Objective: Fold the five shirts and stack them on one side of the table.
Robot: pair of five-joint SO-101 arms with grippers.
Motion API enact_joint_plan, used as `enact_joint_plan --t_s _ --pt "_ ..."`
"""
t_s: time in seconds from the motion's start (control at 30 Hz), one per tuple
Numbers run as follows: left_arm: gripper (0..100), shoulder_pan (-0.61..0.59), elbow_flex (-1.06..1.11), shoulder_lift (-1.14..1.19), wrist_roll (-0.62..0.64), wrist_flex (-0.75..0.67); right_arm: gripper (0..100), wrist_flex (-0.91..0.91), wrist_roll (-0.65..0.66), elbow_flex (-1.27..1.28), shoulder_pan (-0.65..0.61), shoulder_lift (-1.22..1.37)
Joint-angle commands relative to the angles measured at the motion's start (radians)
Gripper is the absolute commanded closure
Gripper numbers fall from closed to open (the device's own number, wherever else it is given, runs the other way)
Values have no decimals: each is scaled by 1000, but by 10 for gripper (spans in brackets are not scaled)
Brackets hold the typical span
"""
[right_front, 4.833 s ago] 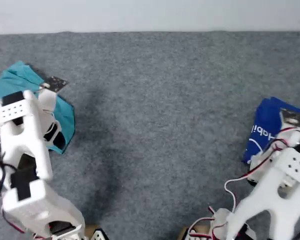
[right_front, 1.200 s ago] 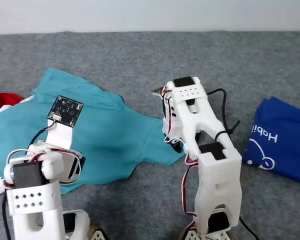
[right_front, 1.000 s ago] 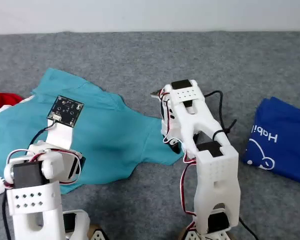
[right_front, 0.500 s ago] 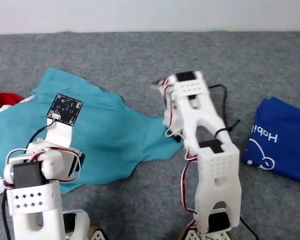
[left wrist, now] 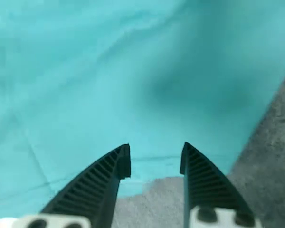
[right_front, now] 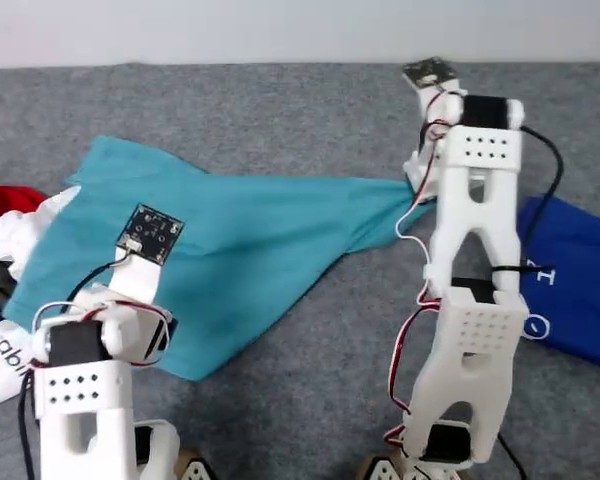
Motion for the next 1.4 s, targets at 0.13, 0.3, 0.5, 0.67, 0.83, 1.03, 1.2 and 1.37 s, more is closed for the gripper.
enact_joint_plan --t_s 0.13,0.3,0.5,0.67,0.83,1.03,1.2,1.37 --pt "822 -5 -111 414 -9 -127 988 35 6 -55 33 -64" --pt "823 -8 -364 772 -34 -132 988 47 8 -55 42 -67" --pt "844 -26 -742 1122 -35 -117 988 47 9 -55 90 -120" --pt "848 -41 -1181 1409 -34 6 988 53 54 -49 160 -162" --pt "848 -32 -1730 1726 -29 167 988 53 89 -49 200 -196" --pt "846 17 -2442 2016 -28 362 988 54 94 8 200 -249" --pt "845 54 -2675 2074 26 416 988 53 95 117 183 -303" --pt "845 61 -2574 1961 35 416 988 53 95 138 176 -317"
